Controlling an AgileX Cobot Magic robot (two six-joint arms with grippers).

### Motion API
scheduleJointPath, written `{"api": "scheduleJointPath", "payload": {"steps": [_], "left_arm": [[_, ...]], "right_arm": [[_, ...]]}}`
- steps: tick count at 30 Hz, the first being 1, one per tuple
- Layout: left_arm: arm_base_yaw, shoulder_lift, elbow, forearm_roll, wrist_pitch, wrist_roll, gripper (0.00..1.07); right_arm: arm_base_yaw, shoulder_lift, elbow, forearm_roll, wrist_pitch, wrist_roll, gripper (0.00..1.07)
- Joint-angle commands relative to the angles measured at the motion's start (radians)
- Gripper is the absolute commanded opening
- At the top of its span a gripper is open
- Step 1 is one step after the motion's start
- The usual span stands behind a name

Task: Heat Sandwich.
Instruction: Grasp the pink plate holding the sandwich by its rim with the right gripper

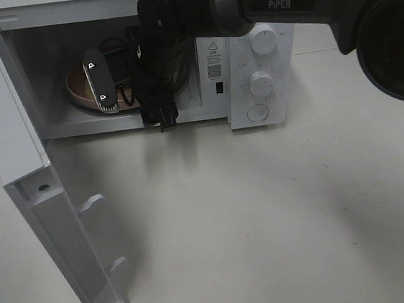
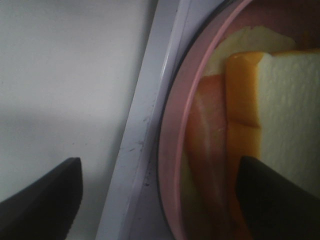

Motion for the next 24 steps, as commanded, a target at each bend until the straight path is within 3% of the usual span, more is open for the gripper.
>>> {"api": "scheduleJointPath", "payload": {"steps": [1, 13, 24], "left_arm": [[-0.005, -0.016, 0.001, -0.008, -0.013, 0.001, 0.98], [-0.005, -0.016, 0.001, -0.008, -0.013, 0.001, 0.98], [-0.005, -0.016, 0.001, -0.008, -0.013, 0.000, 0.98]], "right_arm": [[0.002, 0.020, -0.034, 0.001, 0.021, 0.009, 0.80], [0.004, 0.103, -0.108, 0.038, 0.024, 0.010, 0.75], [0.002, 0.133, -0.108, 0.084, -0.018, 0.003, 0.75]]}}
